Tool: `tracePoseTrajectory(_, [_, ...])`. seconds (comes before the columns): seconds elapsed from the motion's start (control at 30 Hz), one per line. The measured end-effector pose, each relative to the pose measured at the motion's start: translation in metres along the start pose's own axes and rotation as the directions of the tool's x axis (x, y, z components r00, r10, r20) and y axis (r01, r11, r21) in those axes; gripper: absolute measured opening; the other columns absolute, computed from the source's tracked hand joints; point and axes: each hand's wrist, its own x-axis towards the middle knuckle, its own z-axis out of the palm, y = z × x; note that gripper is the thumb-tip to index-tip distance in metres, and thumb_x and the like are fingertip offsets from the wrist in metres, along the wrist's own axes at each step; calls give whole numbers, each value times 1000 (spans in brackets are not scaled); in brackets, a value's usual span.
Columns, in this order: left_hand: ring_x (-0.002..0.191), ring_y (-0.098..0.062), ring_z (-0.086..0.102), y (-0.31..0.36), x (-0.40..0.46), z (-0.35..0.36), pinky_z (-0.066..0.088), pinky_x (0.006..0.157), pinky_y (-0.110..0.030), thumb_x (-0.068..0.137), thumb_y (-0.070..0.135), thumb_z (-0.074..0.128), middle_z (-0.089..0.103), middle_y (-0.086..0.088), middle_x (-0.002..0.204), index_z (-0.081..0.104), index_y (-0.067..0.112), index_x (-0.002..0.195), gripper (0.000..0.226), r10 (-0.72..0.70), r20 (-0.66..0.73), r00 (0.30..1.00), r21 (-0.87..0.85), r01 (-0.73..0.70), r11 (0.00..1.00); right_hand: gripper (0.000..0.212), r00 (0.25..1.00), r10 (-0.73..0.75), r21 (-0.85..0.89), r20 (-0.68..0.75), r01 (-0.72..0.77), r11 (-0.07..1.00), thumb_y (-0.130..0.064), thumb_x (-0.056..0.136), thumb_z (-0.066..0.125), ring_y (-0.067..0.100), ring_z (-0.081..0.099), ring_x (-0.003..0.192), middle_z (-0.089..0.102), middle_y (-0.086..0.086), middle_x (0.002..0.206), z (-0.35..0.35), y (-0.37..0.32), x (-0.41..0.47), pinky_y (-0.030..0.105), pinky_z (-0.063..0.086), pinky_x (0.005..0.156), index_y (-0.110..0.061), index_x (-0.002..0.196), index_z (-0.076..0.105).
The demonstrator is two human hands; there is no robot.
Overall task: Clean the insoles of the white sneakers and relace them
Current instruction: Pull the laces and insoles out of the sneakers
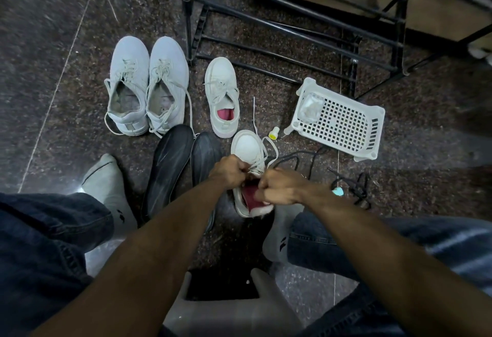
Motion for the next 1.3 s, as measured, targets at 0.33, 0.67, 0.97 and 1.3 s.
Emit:
tracePoseTrajectory(0.33, [116,-10,60,-3,2,7,44,102,-26,75,30,80,66,14,123,77,21,97,23,-4,-35,999,-82,1,997,88,919,385,120,-87,-373,920,-53,75,72,31,51,125,46,14,137,79,-24,23,41,43,94,-14,136,21])
tracePoseTrajectory(0.67, [96,-27,66,38,14,-13,52,83,-33,86,28,70,72,-5,99,73,17,88,12,117,-114,987,122,-103,987,76,921,389,240,-13,-375,896,-45,78,57,30,59,112,58,9,125,26,-5,8,32,45,84,-14,140,27])
tracePoseTrajectory(0.97, [102,-34,63,79,55,-43,50,84,-37,88,28,64,69,-11,108,73,20,99,16,177,-286,942,237,-109,965,61,897,421,362,-137,-350,864,-46,66,53,30,62,97,59,5,107,-28,8,18,44,54,83,-19,119,43])
tracePoseTrajectory(1.3, [104,-32,64,117,106,-94,52,89,-40,90,17,62,70,-11,112,73,20,108,21,164,-387,907,277,-56,959,69,778,455,463,-433,-241,853,-45,77,61,33,61,97,60,6,109,-65,13,36,42,51,85,-16,132,31])
